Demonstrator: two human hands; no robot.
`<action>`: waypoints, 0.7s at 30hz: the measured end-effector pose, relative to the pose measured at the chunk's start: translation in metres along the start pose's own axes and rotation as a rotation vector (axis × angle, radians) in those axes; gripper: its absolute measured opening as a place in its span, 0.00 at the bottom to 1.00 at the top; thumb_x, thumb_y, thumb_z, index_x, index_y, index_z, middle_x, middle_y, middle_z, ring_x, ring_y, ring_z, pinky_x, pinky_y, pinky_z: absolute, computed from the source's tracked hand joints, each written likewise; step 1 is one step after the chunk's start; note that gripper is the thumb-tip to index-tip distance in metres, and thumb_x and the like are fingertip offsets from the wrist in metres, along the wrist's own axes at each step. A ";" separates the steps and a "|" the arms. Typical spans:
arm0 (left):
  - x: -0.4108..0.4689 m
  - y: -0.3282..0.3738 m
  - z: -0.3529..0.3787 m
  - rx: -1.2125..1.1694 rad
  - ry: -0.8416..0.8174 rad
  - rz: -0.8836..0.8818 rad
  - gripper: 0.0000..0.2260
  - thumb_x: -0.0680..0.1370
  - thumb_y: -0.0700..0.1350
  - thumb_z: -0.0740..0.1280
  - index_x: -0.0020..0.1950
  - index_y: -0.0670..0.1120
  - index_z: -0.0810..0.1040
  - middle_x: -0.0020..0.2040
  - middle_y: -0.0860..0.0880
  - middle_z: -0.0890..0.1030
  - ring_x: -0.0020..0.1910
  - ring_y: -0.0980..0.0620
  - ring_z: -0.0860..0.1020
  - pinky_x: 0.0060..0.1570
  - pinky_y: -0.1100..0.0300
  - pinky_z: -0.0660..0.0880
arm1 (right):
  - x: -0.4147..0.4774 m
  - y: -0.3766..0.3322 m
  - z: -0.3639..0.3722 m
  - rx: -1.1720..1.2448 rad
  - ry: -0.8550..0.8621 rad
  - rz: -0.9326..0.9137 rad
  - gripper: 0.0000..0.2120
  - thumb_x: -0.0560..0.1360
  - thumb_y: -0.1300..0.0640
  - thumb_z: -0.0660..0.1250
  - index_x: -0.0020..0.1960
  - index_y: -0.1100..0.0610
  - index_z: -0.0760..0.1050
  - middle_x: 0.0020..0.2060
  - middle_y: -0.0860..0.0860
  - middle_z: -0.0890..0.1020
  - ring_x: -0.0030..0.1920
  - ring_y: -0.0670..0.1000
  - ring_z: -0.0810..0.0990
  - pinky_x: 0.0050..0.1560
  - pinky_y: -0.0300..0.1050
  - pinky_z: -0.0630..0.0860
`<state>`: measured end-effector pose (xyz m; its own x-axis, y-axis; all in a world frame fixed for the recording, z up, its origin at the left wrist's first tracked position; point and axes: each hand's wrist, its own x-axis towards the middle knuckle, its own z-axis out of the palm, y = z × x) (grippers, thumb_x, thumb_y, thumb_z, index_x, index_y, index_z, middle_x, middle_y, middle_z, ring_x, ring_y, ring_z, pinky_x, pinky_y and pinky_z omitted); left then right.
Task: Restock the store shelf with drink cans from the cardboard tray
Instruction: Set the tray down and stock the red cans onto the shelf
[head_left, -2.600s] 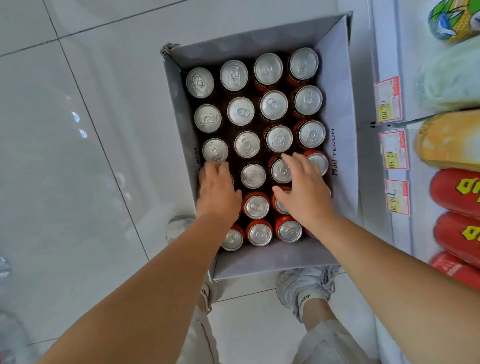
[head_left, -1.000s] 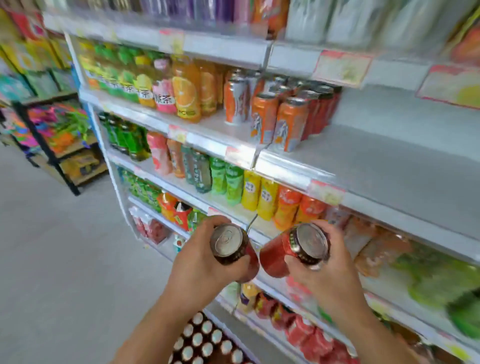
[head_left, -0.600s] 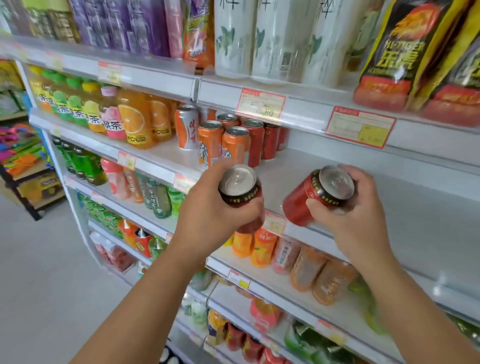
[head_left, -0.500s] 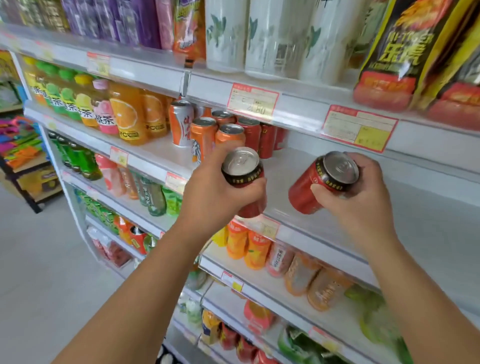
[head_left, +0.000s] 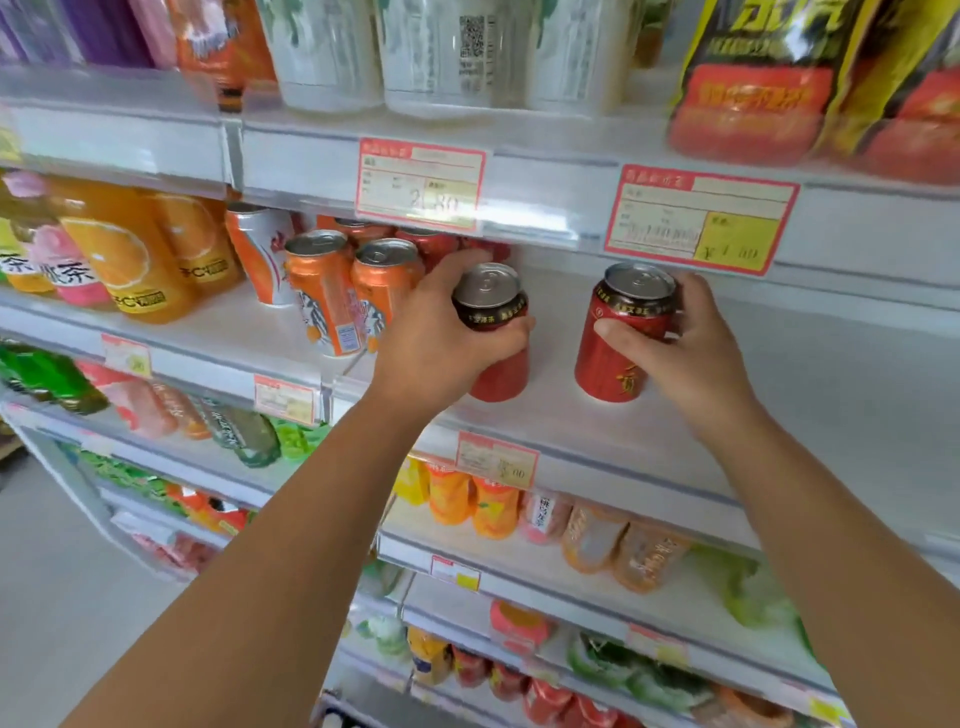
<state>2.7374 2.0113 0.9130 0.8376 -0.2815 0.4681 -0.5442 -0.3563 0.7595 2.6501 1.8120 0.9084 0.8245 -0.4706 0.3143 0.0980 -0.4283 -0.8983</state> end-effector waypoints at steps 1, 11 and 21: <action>0.000 -0.003 -0.001 -0.020 0.000 0.011 0.32 0.64 0.58 0.76 0.66 0.53 0.73 0.57 0.59 0.80 0.57 0.58 0.79 0.58 0.56 0.77 | -0.002 0.002 0.000 0.008 -0.014 0.010 0.28 0.68 0.53 0.77 0.60 0.37 0.67 0.54 0.35 0.77 0.53 0.34 0.76 0.50 0.34 0.71; -0.021 -0.033 0.014 0.094 -0.051 -0.012 0.40 0.68 0.62 0.75 0.74 0.59 0.58 0.57 0.59 0.78 0.55 0.51 0.80 0.51 0.58 0.72 | 0.003 0.010 -0.002 -0.126 -0.143 0.095 0.33 0.67 0.57 0.77 0.68 0.52 0.66 0.58 0.47 0.79 0.55 0.46 0.79 0.53 0.41 0.75; -0.024 -0.038 0.029 0.349 0.169 0.011 0.33 0.69 0.70 0.65 0.67 0.51 0.65 0.46 0.53 0.82 0.45 0.45 0.82 0.41 0.58 0.66 | 0.091 0.010 0.051 -0.318 -0.114 -0.004 0.38 0.67 0.53 0.78 0.69 0.59 0.61 0.63 0.54 0.76 0.62 0.55 0.76 0.55 0.44 0.71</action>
<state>2.7371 2.0060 0.8600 0.8116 -0.1463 0.5656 -0.5122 -0.6440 0.5683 2.7548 1.8042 0.9129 0.8831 -0.3872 0.2650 -0.0629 -0.6573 -0.7510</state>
